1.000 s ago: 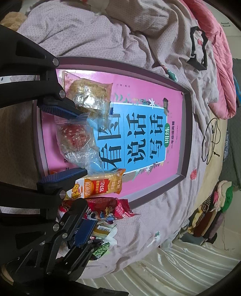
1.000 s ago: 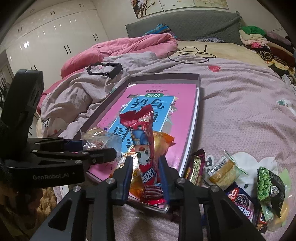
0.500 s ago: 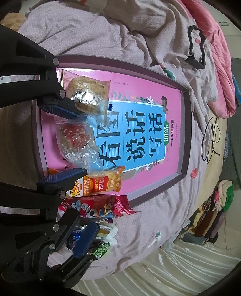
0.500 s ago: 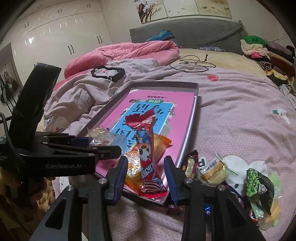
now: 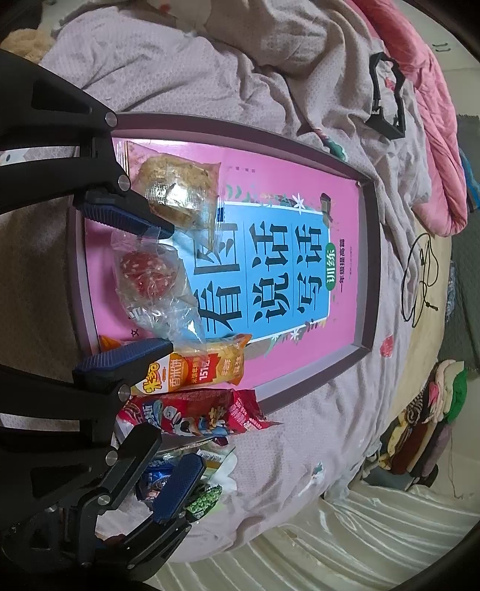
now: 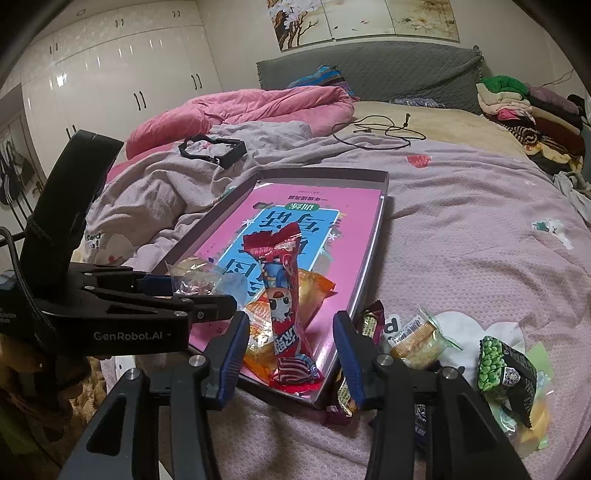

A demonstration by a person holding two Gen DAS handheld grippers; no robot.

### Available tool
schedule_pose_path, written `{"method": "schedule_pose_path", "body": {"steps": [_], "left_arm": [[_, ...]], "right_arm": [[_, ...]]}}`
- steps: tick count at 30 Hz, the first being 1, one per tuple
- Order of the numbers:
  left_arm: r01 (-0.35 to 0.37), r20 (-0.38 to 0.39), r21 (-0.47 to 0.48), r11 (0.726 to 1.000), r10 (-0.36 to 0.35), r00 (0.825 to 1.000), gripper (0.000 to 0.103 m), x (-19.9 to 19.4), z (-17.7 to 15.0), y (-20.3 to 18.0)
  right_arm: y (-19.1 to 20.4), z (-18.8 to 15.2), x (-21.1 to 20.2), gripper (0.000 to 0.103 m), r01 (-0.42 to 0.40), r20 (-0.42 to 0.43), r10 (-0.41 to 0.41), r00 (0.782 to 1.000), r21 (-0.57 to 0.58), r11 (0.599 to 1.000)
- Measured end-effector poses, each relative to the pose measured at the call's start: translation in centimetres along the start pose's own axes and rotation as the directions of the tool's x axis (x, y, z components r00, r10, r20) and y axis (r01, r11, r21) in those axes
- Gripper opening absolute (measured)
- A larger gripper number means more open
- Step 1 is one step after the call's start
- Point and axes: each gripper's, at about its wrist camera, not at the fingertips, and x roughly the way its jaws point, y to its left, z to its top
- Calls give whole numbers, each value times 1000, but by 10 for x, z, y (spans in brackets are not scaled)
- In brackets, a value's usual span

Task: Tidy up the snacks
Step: 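Lower both snacks onto the tray and open both tools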

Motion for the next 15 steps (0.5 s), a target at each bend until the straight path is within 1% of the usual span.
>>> {"method": "schedule_pose_path", "body": {"steps": [1,5,15], "left_arm": [[-2,1,0,1000,2,1000,59,0,0,0],[-10,3,0,1000,10,1000,61,-2,0,0],[-14,8,8,1000,14,1000,61,-5,1,0]], "right_arm": [[1,0,0,48,1,0,-1,1000,0,1000],[0,0,-2,55,18,7,-18,1000,-1,1000],[-1,0,-3,56,32,9,-32,999,0,999]]}}
